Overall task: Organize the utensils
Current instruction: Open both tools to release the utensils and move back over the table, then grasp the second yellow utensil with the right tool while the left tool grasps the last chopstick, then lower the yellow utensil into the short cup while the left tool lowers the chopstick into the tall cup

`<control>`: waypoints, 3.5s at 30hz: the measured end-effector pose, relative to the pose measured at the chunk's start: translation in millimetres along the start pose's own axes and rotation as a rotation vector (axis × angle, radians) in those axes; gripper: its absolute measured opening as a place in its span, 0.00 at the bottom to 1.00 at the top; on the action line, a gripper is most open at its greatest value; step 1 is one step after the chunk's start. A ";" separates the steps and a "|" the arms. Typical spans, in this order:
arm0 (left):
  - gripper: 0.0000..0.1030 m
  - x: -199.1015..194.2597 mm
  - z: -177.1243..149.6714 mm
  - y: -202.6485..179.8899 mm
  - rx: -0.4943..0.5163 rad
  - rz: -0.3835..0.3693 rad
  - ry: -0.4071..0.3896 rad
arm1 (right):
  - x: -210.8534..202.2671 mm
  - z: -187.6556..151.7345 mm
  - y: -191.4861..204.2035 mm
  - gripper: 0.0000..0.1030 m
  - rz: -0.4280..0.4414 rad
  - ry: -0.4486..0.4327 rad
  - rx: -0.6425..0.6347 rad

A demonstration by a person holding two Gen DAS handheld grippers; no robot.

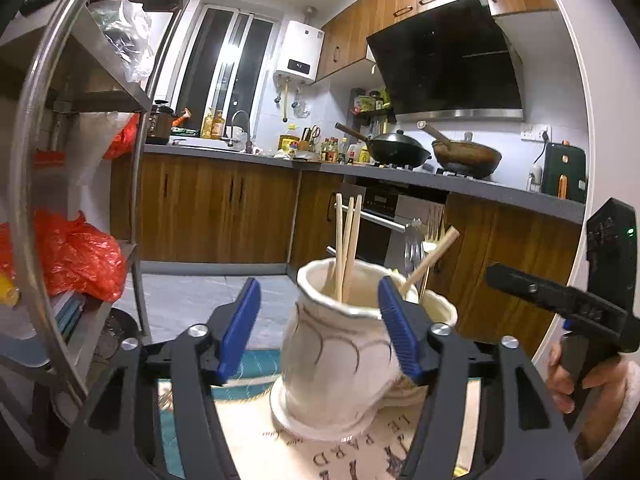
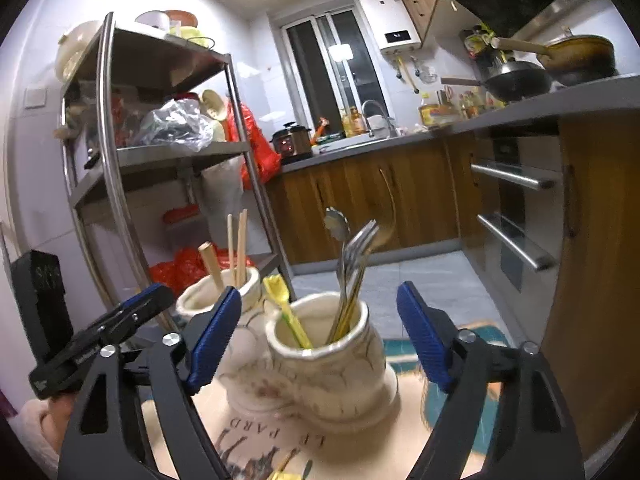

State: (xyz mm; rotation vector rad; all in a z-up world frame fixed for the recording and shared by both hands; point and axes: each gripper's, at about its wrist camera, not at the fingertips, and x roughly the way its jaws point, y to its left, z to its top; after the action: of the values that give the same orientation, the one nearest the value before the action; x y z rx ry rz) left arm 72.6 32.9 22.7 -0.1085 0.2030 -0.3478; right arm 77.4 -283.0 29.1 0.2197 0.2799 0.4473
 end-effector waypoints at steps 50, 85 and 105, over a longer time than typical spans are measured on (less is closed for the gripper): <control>0.94 -30.6 -73.4 -27.6 0.064 0.115 0.383 | 14.4 -115.1 46.6 0.18 0.005 0.667 -0.235; 0.05 20.4 -97.4 -90.1 0.156 -0.051 0.765 | -34.3 -69.2 -5.3 0.10 0.034 0.421 -0.069; 0.05 -53.6 10.2 -37.7 0.091 -0.188 0.114 | -47.9 -1.3 -1.5 0.10 0.106 0.014 0.024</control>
State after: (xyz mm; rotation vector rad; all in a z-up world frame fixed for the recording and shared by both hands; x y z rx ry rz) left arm 13.2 17.1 47.5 -0.0179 0.2904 -0.5508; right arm 36.1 -305.8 37.9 0.2561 0.2886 0.5510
